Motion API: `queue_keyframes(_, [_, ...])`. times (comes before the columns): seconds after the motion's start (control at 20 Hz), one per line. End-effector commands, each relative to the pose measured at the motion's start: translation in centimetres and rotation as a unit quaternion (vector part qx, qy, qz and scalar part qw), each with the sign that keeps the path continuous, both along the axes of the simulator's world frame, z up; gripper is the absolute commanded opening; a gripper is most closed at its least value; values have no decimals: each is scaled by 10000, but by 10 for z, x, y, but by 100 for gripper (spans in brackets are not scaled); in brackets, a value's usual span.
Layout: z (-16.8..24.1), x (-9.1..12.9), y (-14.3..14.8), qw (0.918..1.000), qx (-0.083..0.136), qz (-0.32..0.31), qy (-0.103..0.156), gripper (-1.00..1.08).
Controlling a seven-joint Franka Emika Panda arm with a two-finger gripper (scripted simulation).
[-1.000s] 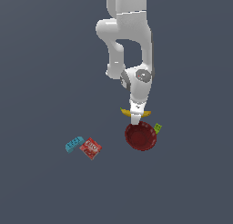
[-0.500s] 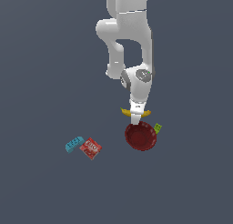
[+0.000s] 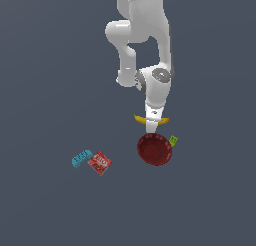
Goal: Pick up a designated object from a clutter of objects.
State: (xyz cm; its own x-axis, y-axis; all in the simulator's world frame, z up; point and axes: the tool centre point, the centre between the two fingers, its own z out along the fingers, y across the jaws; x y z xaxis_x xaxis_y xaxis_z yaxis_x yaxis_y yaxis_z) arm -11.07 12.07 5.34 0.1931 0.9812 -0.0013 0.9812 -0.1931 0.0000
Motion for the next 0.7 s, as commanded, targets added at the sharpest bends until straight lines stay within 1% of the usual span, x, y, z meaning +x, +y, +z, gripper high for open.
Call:
queue_keyframes(0.0, [15,1,4,10000,0,4,-9,-100])
queue_keyframes(0.25, [54,1,14,10000,2,8,-6,-100])
queue_keyframes(0.65, [127,1,32,10000,18,16,1,-100])
